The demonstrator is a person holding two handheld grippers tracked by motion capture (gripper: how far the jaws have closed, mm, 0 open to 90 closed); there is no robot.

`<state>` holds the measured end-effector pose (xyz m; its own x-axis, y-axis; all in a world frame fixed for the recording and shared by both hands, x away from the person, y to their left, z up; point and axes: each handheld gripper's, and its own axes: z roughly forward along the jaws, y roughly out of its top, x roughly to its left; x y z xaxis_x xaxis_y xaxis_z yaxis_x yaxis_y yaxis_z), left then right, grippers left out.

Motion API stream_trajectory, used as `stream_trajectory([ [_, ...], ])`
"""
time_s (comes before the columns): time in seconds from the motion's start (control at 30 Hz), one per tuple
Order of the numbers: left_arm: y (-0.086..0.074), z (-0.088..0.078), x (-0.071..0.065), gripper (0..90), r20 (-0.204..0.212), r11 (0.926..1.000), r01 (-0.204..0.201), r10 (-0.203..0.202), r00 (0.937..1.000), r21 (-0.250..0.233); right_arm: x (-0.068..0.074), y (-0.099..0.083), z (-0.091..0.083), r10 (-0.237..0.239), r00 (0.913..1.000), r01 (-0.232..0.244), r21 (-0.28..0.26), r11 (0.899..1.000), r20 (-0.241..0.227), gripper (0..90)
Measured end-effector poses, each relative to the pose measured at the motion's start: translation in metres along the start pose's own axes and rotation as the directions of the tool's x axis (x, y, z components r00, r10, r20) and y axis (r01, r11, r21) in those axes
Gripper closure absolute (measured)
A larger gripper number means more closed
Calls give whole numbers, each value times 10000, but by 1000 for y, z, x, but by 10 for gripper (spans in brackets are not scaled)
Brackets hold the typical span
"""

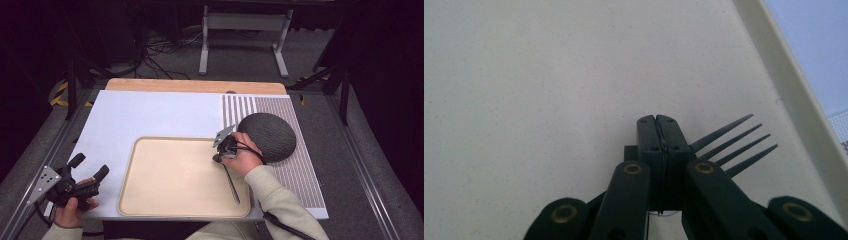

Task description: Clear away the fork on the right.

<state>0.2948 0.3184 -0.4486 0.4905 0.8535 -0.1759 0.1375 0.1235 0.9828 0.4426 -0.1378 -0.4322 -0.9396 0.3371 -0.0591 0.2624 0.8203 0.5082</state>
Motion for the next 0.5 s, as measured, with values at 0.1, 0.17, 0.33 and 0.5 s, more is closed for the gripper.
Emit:
stream_trajectory([
  [0.1,0,0,0,18,-6,10000,8,-8,10000,9,-1,-1,-1,77,9999,-78,42,10000,96,900],
  [0.17,0,0,0,18,0,10000,3,-3,10000,12,-3,-2,-2,86,9999,-87,74,9999,141,899],
  [0.33,0,0,0,17,5,10000,16,-16,10000,11,-6,-5,-3,217,9993,-220,115,9997,303,900],
  [0.5,0,0,0,18,24,10000,-30,30,10000,24,-10,-8,-6,312,9984,-320,176,9993,461,900],
])
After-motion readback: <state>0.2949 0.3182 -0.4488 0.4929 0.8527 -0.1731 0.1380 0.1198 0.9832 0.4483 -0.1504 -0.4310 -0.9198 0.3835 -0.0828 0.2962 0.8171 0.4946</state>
